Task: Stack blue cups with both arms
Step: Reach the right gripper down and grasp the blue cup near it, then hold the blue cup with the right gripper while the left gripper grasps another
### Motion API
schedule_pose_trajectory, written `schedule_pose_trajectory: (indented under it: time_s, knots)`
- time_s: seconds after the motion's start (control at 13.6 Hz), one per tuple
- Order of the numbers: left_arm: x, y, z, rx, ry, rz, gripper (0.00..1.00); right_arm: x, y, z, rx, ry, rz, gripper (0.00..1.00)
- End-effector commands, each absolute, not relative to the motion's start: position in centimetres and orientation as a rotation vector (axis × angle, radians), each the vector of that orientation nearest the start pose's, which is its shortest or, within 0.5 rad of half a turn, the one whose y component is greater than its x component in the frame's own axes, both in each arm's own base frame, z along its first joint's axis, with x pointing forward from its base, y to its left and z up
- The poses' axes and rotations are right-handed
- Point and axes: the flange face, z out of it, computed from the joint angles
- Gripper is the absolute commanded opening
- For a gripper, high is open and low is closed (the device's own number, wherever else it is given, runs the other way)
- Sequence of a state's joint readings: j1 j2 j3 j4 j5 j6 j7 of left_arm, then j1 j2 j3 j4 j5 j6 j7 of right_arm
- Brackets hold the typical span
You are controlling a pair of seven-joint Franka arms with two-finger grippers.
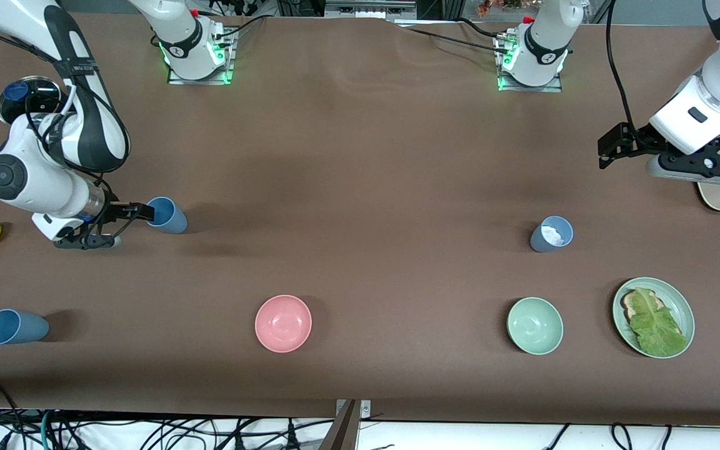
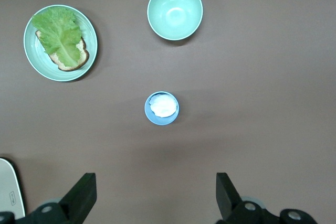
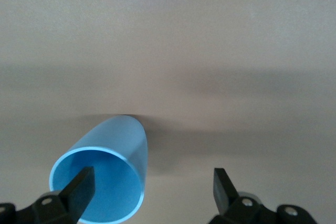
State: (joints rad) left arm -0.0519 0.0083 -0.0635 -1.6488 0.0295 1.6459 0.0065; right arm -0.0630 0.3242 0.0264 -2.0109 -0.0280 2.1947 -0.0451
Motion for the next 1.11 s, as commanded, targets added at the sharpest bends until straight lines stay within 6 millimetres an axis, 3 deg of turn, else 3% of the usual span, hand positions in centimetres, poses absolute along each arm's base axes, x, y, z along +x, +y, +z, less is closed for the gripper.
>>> schedule_pose_trajectory:
  time_s: [0.0, 0.3, 0.37, 0.52, 0.59, 0.66, 0.81, 1.03]
  knots:
    - [56.1, -5.8, 59.4, -3.118, 0.215, 0.004, 1.0, 58.4, -2.2, 26.9, -3.138, -0.043, 0.241, 1.0]
    - [56.1, -5.8, 59.4, -3.118, 0.215, 0.004, 1.0, 58.0, -2.1, 25.7, -3.131, -0.044, 0.294, 1.0]
    - [56.1, -5.8, 59.3, -3.12, 0.215, 0.006, 1.0, 57.9, -2.2, 25.2, -3.127, -0.038, 0.305, 0.95]
    - [56.2, -5.0, 59.1, -3.122, 0.177, 0.014, 1.0, 57.7, -2.1, 24.9, -3.122, -0.034, 0.336, 0.49]
    - [56.8, -4.3, 58.1, -3.123, 0.158, 0.042, 1.0, 57.6, -2.1, 24.8, -3.12, -0.037, 0.348, 0.28]
    - [57.0, -3.6, 57.7, -3.125, 0.137, 0.052, 1.0, 57.6, -1.9, 25.0, -3.118, -0.041, 0.36, 0.13]
    - [57.2, -3.3, 57.3, -3.125, 0.129, 0.064, 1.0, 57.5, -1.7, 25.0, -3.11, -0.033, 0.383, 0.0]
    - [57.8, -2.6, 55.6, -3.126, 0.115, 0.117, 1.0, 57.9, -1.2, 25.9, -3.105, -0.021, 0.414, 0.0]
